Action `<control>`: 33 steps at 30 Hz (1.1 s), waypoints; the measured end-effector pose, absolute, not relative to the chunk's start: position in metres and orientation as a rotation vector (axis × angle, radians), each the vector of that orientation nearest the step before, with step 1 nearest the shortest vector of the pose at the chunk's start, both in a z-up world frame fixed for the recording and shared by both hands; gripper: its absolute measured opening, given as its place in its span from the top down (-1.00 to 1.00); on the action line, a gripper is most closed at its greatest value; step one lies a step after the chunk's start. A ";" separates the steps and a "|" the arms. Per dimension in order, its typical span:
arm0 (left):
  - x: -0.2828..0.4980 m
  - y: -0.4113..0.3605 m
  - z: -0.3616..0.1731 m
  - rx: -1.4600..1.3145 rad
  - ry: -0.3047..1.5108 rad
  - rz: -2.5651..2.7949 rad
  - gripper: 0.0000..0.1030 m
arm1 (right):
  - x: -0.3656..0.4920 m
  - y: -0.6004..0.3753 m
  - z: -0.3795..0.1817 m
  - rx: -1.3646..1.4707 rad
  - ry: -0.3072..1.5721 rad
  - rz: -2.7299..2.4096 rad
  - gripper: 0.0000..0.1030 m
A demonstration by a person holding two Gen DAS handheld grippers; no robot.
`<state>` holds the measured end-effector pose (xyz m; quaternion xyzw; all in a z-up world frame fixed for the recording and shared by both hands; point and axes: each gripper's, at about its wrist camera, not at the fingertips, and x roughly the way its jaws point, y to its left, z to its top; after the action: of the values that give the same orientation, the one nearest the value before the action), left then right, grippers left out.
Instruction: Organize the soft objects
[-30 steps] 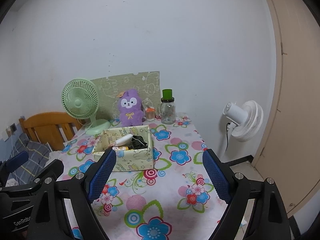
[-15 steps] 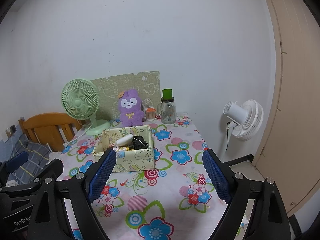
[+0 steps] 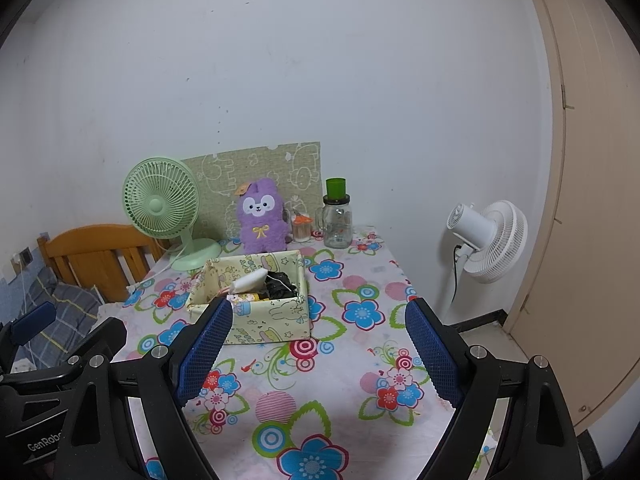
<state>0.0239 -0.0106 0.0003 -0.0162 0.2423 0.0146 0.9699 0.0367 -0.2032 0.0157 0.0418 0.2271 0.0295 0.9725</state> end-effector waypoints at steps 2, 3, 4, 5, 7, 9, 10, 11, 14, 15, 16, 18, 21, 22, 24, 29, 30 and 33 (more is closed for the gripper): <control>0.024 -0.010 0.000 -0.033 0.487 0.030 -1.00 | 0.037 -0.203 0.016 0.084 0.457 0.060 -0.75; 0.024 -0.010 0.000 -0.033 0.487 0.031 -1.00 | 0.037 -0.203 0.015 0.084 0.458 0.060 -0.75; 0.024 -0.010 0.000 -0.032 0.488 0.031 -1.00 | 0.037 -0.203 0.015 0.083 0.458 0.060 -0.75; 0.024 -0.010 0.000 -0.033 0.488 0.031 -1.00 | 0.037 -0.203 0.016 0.084 0.458 0.060 -0.75; 0.024 -0.009 0.000 -0.034 0.490 0.032 -1.00 | 0.037 -0.203 0.016 0.084 0.460 0.061 -0.75; 0.023 -0.009 0.001 -0.036 0.490 0.032 -1.00 | 0.037 -0.202 0.016 0.082 0.458 0.061 -0.75; 0.024 -0.008 0.001 -0.037 0.490 0.032 -1.00 | 0.037 -0.203 0.016 0.082 0.457 0.061 -0.75; 0.023 -0.008 0.001 -0.036 0.489 0.032 -1.00 | 0.037 -0.203 0.016 0.082 0.457 0.060 -0.75; 0.023 -0.008 0.001 -0.035 0.488 0.032 -1.00 | 0.037 -0.202 0.016 0.084 0.457 0.062 -0.75; 0.023 -0.008 0.001 -0.034 0.488 0.032 -1.00 | 0.037 -0.202 0.016 0.084 0.458 0.061 -0.75; 0.023 -0.008 0.001 -0.034 0.488 0.032 -1.00 | 0.037 -0.202 0.016 0.083 0.458 0.061 -0.75; 0.023 -0.008 0.001 -0.034 0.487 0.033 -1.00 | 0.037 -0.202 0.016 0.082 0.458 0.062 -0.75; 0.023 -0.008 0.001 -0.034 0.489 0.033 -1.00 | 0.037 -0.202 0.016 0.083 0.461 0.062 -0.75; 0.023 -0.008 0.001 -0.034 0.490 0.034 -1.00 | 0.037 -0.202 0.016 0.084 0.462 0.063 -0.75; 0.024 -0.008 0.001 -0.034 0.490 0.034 -1.00 | 0.037 -0.202 0.016 0.083 0.461 0.063 -0.75; 0.024 -0.008 0.001 -0.034 0.490 0.035 -1.00 | 0.038 -0.202 0.016 0.079 0.460 0.063 -0.75; 0.023 -0.008 0.001 -0.034 0.490 0.035 -1.00 | 0.038 -0.202 0.016 0.079 0.459 0.064 -0.75; 0.024 -0.008 0.002 -0.039 0.490 0.036 -1.00 | 0.038 -0.202 0.016 0.077 0.459 0.063 -0.75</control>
<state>0.0243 -0.0079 0.0020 -0.0192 0.2427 0.0180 0.9697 0.0383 -0.2015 0.0160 0.0383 0.2276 0.0314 0.9725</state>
